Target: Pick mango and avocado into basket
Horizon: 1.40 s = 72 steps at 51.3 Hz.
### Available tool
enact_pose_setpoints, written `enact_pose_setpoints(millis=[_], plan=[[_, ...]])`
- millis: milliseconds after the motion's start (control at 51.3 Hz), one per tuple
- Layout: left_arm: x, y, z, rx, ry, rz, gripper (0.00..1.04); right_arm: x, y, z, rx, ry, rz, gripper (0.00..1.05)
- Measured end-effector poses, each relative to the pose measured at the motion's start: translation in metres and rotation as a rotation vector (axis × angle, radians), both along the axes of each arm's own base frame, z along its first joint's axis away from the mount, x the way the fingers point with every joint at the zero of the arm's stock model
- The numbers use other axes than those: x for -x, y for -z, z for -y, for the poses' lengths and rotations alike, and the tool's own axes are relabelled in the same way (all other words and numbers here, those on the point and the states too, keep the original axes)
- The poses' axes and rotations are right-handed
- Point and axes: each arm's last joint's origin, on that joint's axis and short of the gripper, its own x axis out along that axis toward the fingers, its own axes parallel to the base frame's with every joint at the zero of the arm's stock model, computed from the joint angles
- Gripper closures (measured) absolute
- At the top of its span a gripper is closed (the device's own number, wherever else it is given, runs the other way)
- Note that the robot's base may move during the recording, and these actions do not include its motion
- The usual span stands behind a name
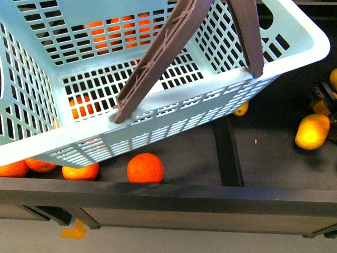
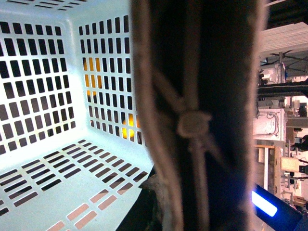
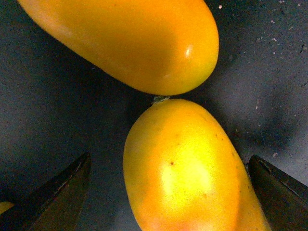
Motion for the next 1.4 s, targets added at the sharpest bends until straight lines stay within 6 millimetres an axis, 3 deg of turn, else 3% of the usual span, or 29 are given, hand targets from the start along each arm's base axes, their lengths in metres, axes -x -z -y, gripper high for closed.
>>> enact_pose_setpoints(millis=[565, 760, 994, 1111, 1247, 1403], plan=[[0.0, 0.0, 0.0, -0.001, 0.0, 0.0, 1.01, -0.005, 0.013, -0.011, 0.043, -0.112, -0.067, 0.09], [0.0, 0.0, 0.0, 0.0, 0.0, 0.0, 1.01, 0.001, 0.019, -0.011, 0.053, -0.148, -0.076, 0.38], [0.0, 0.0, 0.0, -0.001, 0.0, 0.0, 1.01, 0.011, 0.01, -0.004, 0.047, -0.167, -0.033, 0.41], [0.0, 0.0, 0.0, 0.0, 0.0, 0.0, 1.01, 0.02, -0.02, 0.003, 0.102, -0.214, 0.056, 0.41], [0.0, 0.0, 0.0, 0.0, 0.0, 0.0, 1.01, 0.04, -0.092, 0.006, 0.163, -0.31, 0.246, 0.41], [0.0, 0.0, 0.0, 0.0, 0.0, 0.0, 1.01, 0.086, -0.173, -0.006, 0.21, -0.412, 0.437, 0.41]])
